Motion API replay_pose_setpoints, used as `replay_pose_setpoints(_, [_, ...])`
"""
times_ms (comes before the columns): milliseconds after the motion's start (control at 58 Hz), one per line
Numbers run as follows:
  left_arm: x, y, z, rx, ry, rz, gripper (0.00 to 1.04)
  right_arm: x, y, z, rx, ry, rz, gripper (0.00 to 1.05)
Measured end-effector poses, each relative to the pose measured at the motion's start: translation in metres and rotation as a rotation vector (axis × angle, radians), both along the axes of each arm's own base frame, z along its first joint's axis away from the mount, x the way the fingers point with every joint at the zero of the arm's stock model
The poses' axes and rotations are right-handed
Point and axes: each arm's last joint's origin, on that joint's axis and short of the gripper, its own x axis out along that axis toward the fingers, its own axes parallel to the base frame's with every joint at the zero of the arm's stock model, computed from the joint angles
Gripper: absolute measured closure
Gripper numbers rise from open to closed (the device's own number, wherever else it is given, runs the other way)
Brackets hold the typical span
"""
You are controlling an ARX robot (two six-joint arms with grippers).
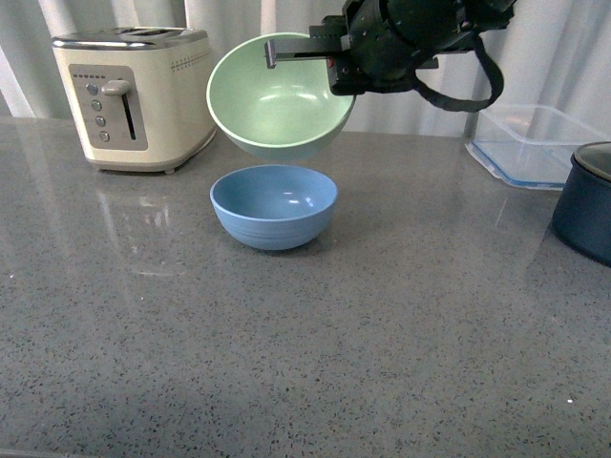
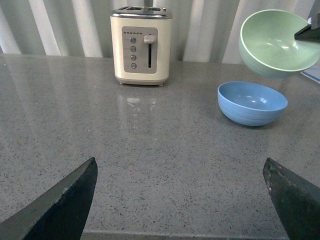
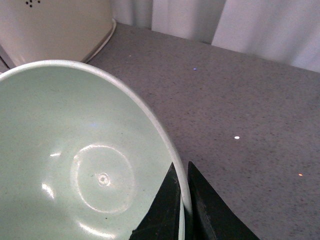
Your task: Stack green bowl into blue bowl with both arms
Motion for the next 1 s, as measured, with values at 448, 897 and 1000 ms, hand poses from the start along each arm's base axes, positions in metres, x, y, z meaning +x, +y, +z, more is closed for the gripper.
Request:
replay_pose_setpoints(448, [0.0, 0.0, 0.0, 0.0, 0.0, 0.0, 0.07, 0.027, 0.012, -0.062, -0.058, 0.114, -0.049, 1.03])
replay_pose_setpoints(897, [0.0, 0.0, 0.0, 0.0, 0.0, 0.0, 0.07, -0.005, -0.013, -0.016, 0.108, 0.032, 0.049, 0.38])
replay_pose_setpoints(1000, [0.0, 0.0, 0.0, 0.0, 0.0, 0.001, 0.07, -0.041, -0.047, 0.023, 0.263, -0.103, 0.129, 0.15])
